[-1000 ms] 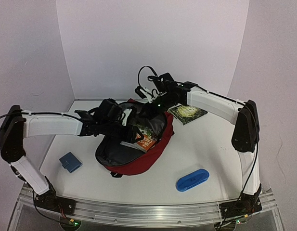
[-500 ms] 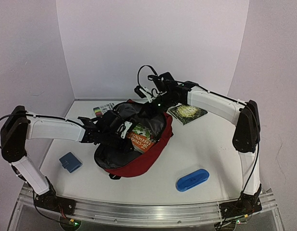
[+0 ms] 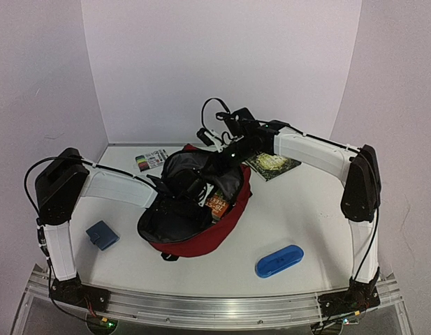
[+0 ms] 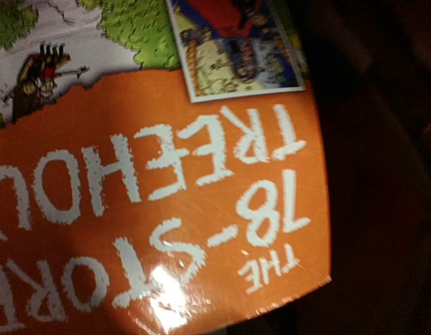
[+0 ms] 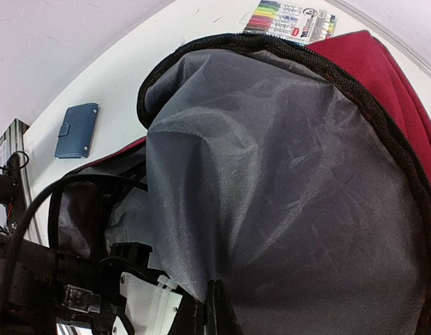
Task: Pack the student bag
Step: Adjust the book in the student bag.
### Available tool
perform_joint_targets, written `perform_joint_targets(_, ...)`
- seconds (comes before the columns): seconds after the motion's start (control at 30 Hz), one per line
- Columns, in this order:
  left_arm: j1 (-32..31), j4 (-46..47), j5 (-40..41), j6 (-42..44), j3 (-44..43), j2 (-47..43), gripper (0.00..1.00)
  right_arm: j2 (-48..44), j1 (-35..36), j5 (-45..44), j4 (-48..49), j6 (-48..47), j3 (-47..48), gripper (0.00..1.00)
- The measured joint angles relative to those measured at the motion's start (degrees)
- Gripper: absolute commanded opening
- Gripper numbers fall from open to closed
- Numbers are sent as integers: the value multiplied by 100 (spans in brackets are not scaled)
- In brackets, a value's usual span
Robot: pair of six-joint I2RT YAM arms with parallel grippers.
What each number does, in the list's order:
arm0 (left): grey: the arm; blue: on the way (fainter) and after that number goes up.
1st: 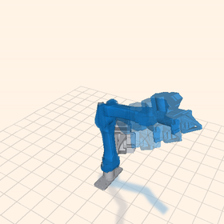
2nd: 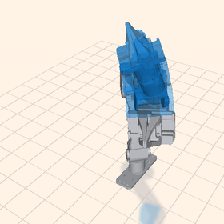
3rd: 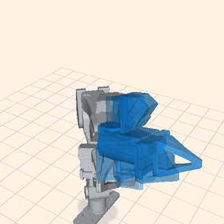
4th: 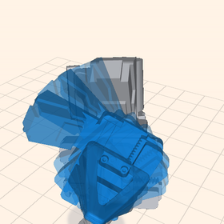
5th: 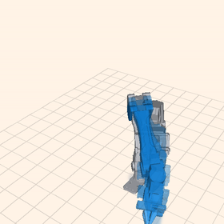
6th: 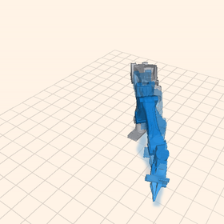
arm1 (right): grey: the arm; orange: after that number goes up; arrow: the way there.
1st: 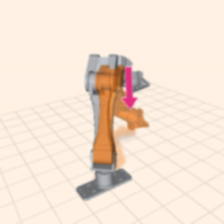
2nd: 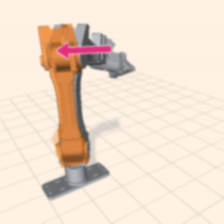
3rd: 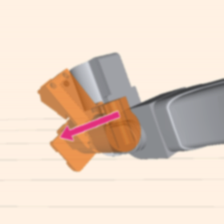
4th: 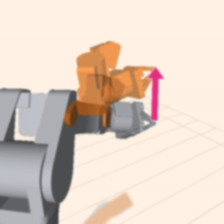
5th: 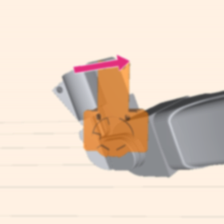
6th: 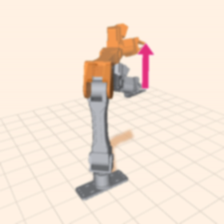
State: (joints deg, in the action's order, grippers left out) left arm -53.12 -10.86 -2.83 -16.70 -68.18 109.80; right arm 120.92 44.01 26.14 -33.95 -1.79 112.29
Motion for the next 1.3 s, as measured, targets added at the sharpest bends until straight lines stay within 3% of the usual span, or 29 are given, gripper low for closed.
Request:
perform_joint_targets(0.13,-57,90,30,-72,-17,-52,44,-109,-8,6,11,30,-135,1)
perform_joint_targets(0.33,-81,-53,-2,-225,171,-710,67,-253,-85,117,88,61,-239,45)
perform_joint_targets(0.4,-94,-248,-36,-288,276,-1041,70,-349,-146,249,206,102,-245,55)
perform_joint_targets(0.5,-107,-498,-39,-470,491,-1608,74,-475,-302,332,240,126,-241,63)
perform_joint_targets(0.67,-55,-1024,94,-920,807,-2603,80,-498,-1134,74,151,-22,-243,68)
perform_joint_targets(0.83,-55,-1318,357,-1315,823,-2845,82,-234,-1746,-805,99,-464,-118,72)
perform_joint_targets(1.13,-55,-1885,561,-1723,425,-2553,84,1668,-1625,-2157,-52,-1296,1172,74)
perform_joint_targets(1.3,-55,-2111,674,-1815,88,-2553,85,2293,-1625,-2537,-101,-1447,1859,73)
